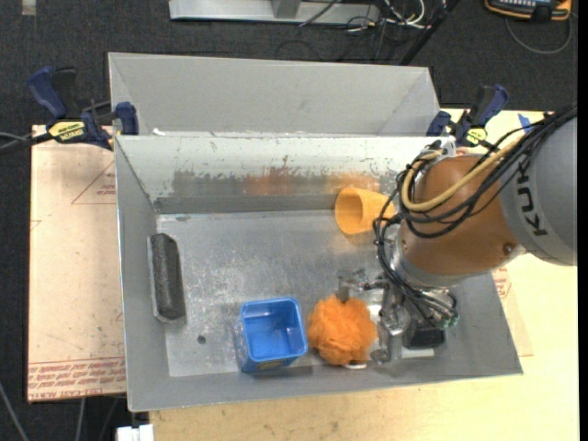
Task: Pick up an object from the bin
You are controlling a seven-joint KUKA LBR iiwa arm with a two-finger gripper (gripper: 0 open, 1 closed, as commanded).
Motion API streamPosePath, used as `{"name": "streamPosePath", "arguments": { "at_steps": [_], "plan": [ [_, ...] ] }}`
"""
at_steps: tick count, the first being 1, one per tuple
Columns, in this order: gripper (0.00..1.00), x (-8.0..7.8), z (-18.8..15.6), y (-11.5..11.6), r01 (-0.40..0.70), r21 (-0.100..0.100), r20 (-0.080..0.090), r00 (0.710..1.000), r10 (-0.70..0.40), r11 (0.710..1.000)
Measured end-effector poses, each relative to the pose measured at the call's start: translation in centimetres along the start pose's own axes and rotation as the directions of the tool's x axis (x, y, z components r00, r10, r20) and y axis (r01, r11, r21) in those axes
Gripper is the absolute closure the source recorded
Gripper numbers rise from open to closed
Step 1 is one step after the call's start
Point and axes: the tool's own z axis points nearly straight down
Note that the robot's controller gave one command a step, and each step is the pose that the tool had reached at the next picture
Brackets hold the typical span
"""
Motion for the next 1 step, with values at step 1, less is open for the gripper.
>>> {"name": "streamPosePath", "arguments": {
  "at_steps": [1],
  "plan": [
    [0.00,-0.13,1.05,1.70,-0.042,-0.001,0.004,0.999,0.042,0.999]
  ]
}}
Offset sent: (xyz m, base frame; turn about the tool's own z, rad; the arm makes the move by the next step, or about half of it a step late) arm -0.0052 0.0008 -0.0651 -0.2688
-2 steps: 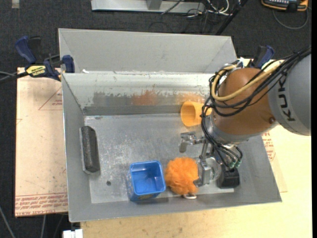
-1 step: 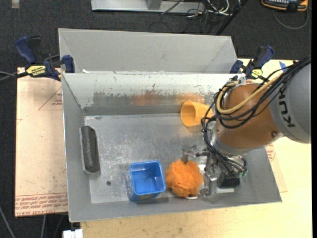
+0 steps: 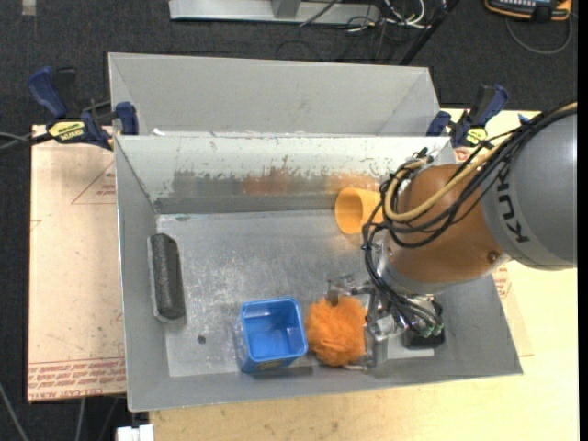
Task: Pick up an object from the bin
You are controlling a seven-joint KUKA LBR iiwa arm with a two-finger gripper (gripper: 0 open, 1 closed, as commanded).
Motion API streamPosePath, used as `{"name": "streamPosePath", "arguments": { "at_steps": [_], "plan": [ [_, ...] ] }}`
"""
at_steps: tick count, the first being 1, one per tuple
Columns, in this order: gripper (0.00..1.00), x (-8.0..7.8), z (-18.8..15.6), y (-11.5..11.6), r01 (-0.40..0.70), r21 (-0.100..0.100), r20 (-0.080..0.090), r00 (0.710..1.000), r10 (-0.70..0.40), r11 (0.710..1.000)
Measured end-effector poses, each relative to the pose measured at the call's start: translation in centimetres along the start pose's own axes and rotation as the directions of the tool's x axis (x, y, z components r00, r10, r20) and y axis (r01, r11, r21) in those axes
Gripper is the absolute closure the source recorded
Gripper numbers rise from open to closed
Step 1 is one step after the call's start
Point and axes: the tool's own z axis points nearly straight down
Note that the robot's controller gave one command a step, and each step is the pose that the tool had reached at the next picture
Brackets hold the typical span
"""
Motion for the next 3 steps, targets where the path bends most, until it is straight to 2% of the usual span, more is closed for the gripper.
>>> {"name": "streamPosePath", "arguments": {
  "at_steps": [1,2,3],
  "plan": [
    [0.00,0.1,3.5,-0.9,0.230,0.003,0.007,0.973,-0.230,0.973],
    [1.00,-0.3,5.3,0.0,0.154,0.002,0.006,0.988,-0.154,0.988],
    [1.00,-0.3,5.3,0.0,0.154,0.002,0.006,0.988,-0.154,0.988]
  ]
}}
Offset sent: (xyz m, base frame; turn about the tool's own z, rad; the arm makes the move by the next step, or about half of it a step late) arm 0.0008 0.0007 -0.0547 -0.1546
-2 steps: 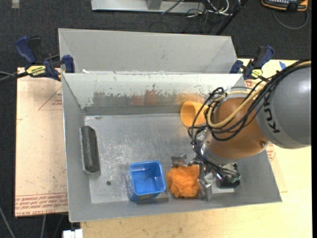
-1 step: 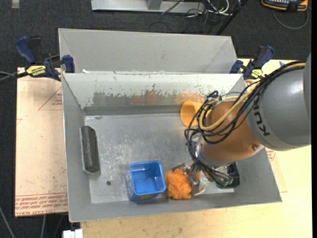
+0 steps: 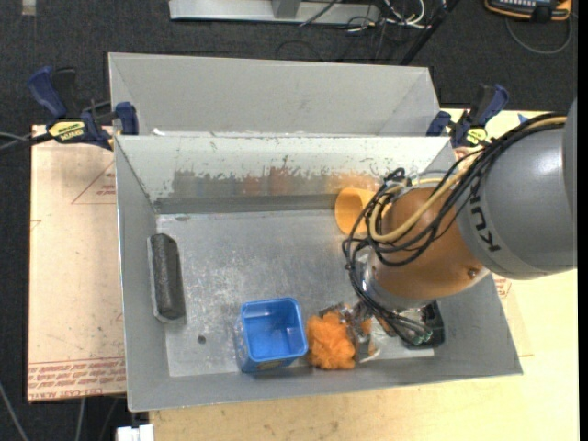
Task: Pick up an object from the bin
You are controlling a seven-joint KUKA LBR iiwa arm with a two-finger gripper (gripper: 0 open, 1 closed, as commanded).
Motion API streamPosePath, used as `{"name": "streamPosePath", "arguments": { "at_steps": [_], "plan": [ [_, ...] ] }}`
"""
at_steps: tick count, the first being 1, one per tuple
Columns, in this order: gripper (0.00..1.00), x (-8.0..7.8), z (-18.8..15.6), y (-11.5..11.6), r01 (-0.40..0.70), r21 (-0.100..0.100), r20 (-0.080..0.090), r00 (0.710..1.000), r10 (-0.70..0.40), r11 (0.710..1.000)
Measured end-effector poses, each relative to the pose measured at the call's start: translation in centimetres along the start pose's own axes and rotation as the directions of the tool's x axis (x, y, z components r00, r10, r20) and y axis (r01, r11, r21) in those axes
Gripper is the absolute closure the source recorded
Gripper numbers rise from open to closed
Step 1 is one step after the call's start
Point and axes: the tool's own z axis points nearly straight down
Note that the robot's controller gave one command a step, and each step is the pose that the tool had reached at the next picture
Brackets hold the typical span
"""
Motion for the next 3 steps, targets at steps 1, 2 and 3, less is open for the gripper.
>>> {"name": "streamPosePath", "arguments": {
  "at_steps": [1,2,3],
  "plan": [
    [1.00,0.0,0.0,0.0,0.000,0.000,0.001,1.000,0.000,1.000],
    [1.00,0.1,-0.5,0.1,-0.001,-0.003,-0.004,1.000,0.001,1.000],
    [1.00,0.2,-2.3,0.2,-0.001,-0.005,-0.008,1.000,0.001,1.000]
  ]
}}
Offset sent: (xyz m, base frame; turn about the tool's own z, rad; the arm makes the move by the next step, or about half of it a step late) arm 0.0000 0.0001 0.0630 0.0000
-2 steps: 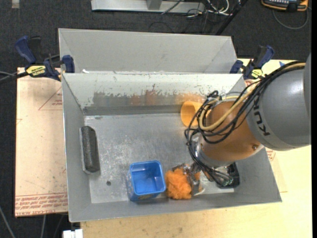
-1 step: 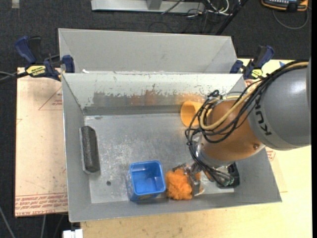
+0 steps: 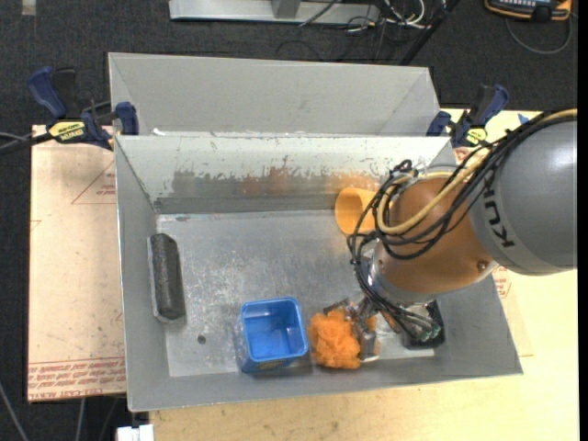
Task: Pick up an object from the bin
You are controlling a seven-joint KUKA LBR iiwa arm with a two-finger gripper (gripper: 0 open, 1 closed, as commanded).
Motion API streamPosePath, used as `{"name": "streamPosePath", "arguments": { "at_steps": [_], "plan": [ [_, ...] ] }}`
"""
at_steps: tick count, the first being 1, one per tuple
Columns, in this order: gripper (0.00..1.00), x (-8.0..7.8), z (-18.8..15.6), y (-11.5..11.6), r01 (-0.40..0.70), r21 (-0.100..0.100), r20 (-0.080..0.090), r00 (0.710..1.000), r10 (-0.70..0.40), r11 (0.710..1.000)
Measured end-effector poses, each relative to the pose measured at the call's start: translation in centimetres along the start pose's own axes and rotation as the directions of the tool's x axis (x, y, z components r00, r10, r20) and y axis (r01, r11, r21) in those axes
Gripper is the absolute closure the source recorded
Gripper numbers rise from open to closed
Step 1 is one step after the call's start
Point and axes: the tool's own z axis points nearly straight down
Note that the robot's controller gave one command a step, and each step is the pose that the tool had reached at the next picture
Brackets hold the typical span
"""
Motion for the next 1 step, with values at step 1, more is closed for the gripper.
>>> {"name": "streamPosePath", "arguments": {
  "at_steps": [1],
  "plan": [
    [1.00,-0.08,-1.94,-0.03,-0.001,0.001,0.002,1.000,0.001,1.000]
  ]
}}
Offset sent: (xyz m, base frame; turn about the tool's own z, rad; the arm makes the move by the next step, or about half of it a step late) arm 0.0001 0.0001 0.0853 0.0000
